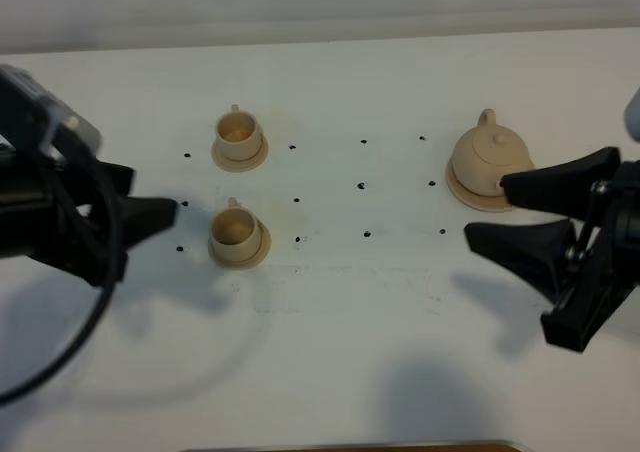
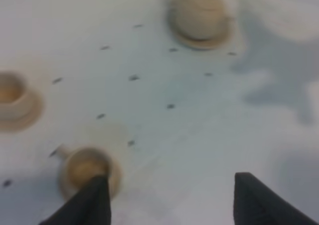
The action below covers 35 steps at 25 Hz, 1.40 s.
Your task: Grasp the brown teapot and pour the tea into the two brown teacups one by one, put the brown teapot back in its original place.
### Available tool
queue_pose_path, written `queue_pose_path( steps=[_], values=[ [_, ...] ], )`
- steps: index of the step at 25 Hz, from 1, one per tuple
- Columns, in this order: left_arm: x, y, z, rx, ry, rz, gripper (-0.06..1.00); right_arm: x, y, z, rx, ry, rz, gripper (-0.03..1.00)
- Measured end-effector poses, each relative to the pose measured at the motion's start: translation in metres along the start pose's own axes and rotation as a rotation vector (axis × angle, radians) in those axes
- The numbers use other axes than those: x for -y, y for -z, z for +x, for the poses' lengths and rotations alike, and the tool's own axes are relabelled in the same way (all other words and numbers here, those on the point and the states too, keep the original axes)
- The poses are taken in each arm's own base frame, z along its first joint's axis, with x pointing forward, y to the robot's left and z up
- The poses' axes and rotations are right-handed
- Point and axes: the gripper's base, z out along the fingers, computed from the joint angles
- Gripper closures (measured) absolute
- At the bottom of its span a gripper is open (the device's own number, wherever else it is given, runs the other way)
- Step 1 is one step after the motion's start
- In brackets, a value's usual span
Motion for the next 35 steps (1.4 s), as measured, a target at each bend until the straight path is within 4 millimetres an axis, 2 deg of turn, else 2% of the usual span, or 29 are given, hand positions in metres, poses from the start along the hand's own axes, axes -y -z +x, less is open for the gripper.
queue_pose_path(
  steps=[3,6,12,17,24,32,35],
  values=[
    [-0.012,0.015,0.002,0.016,0.062,-0.081,0.39,0.004,0.001,0.000,-0.006,-0.015,0.026,0.50],
    [-0.018,0.039,0.001,0.079,0.131,-0.181,0.41,0.007,0.001,0.001,-0.017,-0.016,0.055,0.50],
    [-0.010,0.073,0.009,0.101,0.197,-0.319,0.41,0.018,-0.008,0.007,-0.074,-0.067,0.119,0.50],
    [-0.004,0.098,0.021,0.070,0.237,-0.472,0.41,0.025,-0.015,0.001,-0.092,-0.096,0.139,0.50],
    [0.014,0.118,0.033,0.074,0.267,-0.500,0.41,0.033,-0.019,-0.017,-0.089,-0.101,0.146,0.50],
    [0.022,0.130,0.057,0.099,0.327,-0.592,0.41,0.045,-0.023,-0.031,-0.120,-0.122,0.200,0.50],
    [0.025,0.132,0.066,0.099,0.347,-0.615,0.41,0.055,-0.023,-0.039,-0.120,-0.143,0.237,0.50]
  ],
)
